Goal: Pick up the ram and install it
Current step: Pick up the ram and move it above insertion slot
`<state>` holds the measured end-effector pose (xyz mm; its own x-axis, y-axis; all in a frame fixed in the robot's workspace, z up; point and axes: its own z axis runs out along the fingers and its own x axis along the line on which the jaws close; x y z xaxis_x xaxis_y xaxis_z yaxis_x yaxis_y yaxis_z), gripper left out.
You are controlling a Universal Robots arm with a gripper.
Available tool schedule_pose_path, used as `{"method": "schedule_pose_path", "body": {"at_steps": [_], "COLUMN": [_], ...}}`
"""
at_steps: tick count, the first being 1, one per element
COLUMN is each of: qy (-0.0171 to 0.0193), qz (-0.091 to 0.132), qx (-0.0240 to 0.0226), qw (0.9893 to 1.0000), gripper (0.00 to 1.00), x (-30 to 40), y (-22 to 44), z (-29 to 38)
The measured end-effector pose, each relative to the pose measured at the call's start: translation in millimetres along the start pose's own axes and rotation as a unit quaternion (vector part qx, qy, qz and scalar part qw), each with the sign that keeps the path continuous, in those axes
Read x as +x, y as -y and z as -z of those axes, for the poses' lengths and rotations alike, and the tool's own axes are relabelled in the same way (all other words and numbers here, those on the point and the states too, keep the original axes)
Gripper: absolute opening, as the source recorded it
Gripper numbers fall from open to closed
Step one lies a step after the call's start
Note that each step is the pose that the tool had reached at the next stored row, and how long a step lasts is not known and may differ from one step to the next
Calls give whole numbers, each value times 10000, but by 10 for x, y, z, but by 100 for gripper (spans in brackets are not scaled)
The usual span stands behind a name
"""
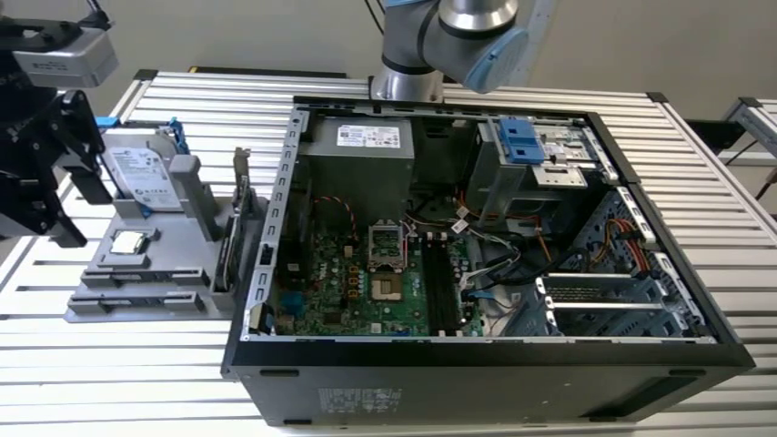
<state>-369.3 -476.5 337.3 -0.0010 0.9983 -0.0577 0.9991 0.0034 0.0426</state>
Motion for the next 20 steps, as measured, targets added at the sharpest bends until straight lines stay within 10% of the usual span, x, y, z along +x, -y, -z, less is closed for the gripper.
{"method": "schedule_pose_path", "body": {"at_steps": [20], "qy": [76], "qz": [3], "qx": [1], "qw": [10000], "gripper": [100], "x": [11], "y": [4], "z": [-97]}}
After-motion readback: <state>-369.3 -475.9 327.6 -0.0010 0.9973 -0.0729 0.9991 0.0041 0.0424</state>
